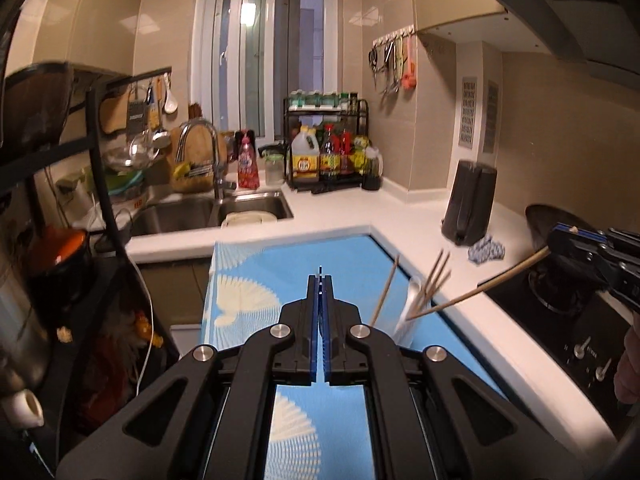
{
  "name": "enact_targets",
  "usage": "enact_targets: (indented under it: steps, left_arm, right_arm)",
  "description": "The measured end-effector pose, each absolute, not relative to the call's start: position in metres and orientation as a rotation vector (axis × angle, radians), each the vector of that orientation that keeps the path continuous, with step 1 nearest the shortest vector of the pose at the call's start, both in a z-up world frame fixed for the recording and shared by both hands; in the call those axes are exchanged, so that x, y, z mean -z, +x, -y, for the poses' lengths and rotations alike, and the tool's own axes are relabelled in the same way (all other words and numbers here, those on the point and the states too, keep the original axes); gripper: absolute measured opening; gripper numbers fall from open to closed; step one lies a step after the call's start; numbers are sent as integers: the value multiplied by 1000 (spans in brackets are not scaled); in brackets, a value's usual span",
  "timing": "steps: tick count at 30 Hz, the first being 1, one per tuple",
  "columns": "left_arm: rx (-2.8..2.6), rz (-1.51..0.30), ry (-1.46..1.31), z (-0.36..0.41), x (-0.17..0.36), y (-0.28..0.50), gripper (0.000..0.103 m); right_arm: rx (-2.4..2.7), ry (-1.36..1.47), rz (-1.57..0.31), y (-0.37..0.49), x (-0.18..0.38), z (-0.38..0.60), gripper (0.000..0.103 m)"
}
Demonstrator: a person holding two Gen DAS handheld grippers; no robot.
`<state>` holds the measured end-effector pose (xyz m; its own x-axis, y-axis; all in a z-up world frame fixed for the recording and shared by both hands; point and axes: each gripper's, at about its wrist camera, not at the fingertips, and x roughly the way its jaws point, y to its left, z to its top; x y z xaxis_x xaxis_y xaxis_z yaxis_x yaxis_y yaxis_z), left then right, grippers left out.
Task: Organize utensils
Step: 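Carry the fork in the left tool into the container while the right tool lowers its chopstick there, then open the left tool in the container while the right tool opens, releasing fork and chopstick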
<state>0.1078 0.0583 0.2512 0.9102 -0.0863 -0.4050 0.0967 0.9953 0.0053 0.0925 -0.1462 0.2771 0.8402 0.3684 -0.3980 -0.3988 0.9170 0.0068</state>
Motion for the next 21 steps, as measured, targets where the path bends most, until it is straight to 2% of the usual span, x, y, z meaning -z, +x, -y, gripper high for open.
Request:
enact_targets:
  steps: [4,7,19,21]
  left_arm:
    - [85,-396,70,-42,-274,140,1]
    - [82,-425,94,-31,-270,169,1]
    - [122,-658,188,2,-172,239,2]
    - [135,-671,179,2,-168,242,4]
  right_arm:
    - [-418,-90,-411,117,-298,138,6]
    - [-406,-110,-459,142,-289,127,6]
    - [-372,-111,-656,208,-209,113,7]
    - [-347,-100,-660,212,-205,114,10]
